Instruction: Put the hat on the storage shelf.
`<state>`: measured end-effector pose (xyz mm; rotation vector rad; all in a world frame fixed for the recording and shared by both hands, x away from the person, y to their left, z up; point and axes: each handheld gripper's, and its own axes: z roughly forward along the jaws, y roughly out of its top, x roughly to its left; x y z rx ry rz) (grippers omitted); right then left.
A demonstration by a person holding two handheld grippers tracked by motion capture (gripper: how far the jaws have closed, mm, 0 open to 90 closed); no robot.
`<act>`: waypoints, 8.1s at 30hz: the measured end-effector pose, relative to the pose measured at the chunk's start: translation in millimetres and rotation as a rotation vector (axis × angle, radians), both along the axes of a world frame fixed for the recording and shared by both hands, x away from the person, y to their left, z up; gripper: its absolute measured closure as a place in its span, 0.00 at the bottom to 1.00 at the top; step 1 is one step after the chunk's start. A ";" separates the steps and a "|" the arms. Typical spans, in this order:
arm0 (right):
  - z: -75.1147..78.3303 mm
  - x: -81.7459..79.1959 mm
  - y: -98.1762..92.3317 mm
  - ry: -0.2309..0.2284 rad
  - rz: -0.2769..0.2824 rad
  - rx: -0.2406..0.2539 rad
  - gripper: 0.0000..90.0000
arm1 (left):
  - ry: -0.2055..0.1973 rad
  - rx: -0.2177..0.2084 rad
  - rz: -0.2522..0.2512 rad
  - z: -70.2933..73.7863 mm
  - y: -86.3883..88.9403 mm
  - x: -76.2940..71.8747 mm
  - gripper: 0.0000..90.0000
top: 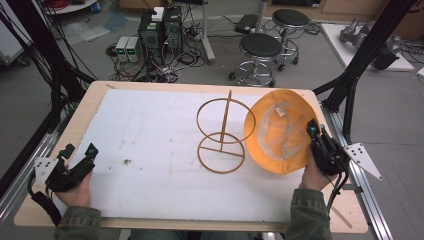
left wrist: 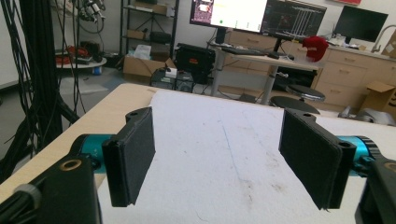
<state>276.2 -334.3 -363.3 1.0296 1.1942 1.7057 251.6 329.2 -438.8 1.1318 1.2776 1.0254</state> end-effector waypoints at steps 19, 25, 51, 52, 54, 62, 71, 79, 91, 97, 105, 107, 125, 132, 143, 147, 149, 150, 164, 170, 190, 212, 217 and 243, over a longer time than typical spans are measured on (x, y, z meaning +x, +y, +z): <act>43.8 26.9 14.0 -0.103 -0.016 0.016 0.96 | -0.010 -0.027 0.012 -0.4 3.7 -0.4 0.30; 55.8 37.8 21.4 -0.108 0.003 0.003 0.96 | -0.008 -0.029 0.010 -0.6 3.4 -0.2 0.30; 104.4 81.9 62.6 -0.147 0.088 -0.098 0.96 | -0.008 -0.052 0.013 -2.2 5.6 0.0 0.30; 105.7 82.1 65.0 -0.149 0.092 -0.100 0.96 | -0.009 -0.052 0.013 -2.2 5.7 0.0 0.30; 107.4 82.1 69.3 -0.152 0.106 -0.106 0.96 | -0.008 -0.051 0.014 -2.2 6.3 -0.2 0.30; 112.2 74.1 83.1 -0.163 0.191 -0.107 0.96 | -0.008 -0.060 0.017 -2.3 7.5 -0.1 0.30; 118.0 62.9 94.7 -0.187 0.298 -0.087 0.96 | -0.007 -0.057 0.017 -2.2 6.9 0.3 0.30; 119.4 55.1 113.4 -0.188 0.404 -0.100 0.96 | -0.005 -0.067 0.017 -2.5 7.8 0.7 0.30; 117.1 42.2 154.6 -0.172 0.517 -0.240 0.95 | -0.004 -0.085 0.020 -3.0 10.3 0.9 0.30; 112.3 36.2 168.1 -0.146 0.552 -0.288 0.95 | -0.006 -0.087 0.022 -2.9 10.7 0.7 0.30; 100.2 30.2 180.6 -0.104 0.568 -0.319 0.95 | -0.006 -0.098 0.024 -2.6 11.5 0.8 0.30; 98.2 29.4 182.2 -0.103 0.570 -0.315 0.95 | -0.005 -0.097 0.024 -2.6 11.3 1.0 0.30; 59.7 21.5 196.6 -0.042 0.586 -0.336 0.95 | -0.002 -0.099 0.024 -2.8 11.0 1.3 0.30; 55.2 17.2 201.8 -0.011 0.582 -0.433 0.93 | -0.001 -0.103 0.025 -3.0 11.0 1.3 0.30; 48.3 12.1 208.2 0.007 0.576 -0.518 0.86 | -0.001 -0.110 0.025 -3.2 11.0 1.7 0.30; 48.1 10.3 211.1 0.005 0.576 -0.542 0.74 | -0.001 -0.113 0.028 -3.2 11.6 1.5 0.31; 48.1 9.3 212.5 0.015 0.584 -0.530 0.64 | -0.001 -0.115 0.028 -3.3 11.8 1.6 0.31; 48.1 8.1 213.6 0.015 0.586 -0.524 0.59 | 0.000 -0.115 0.029 -3.3 11.9 1.6 0.30; 58.5 -4.1 216.6 -0.040 0.558 -0.482 0.40 | -0.006 -0.104 0.039 -2.0 11.2 0.4 0.31; 68.9 -9.1 206.3 -0.068 0.539 -0.432 0.39 | -0.006 -0.098 0.040 -1.6 10.6 0.3 0.31; 87.4 -13.1 157.4 -0.113 0.402 -0.325 0.35 | -0.006 -0.092 0.036 -1.6 10.4 0.1 0.31; 86.0 -26.0 95.0 -0.139 0.184 -0.239 0.32 | -0.007 -0.081 0.036 -1.4 8.2 0.0 0.31; 78.5 -27.6 79.0 -0.108 0.148 -0.203 0.30 | -0.005 -0.074 0.033 -1.2 6.7 0.2 0.31; 13.2 -15.0 31.9 0.120 0.009 -0.110 0.19 | -0.002 -0.072 0.030 -1.9 5.4 1.5 0.31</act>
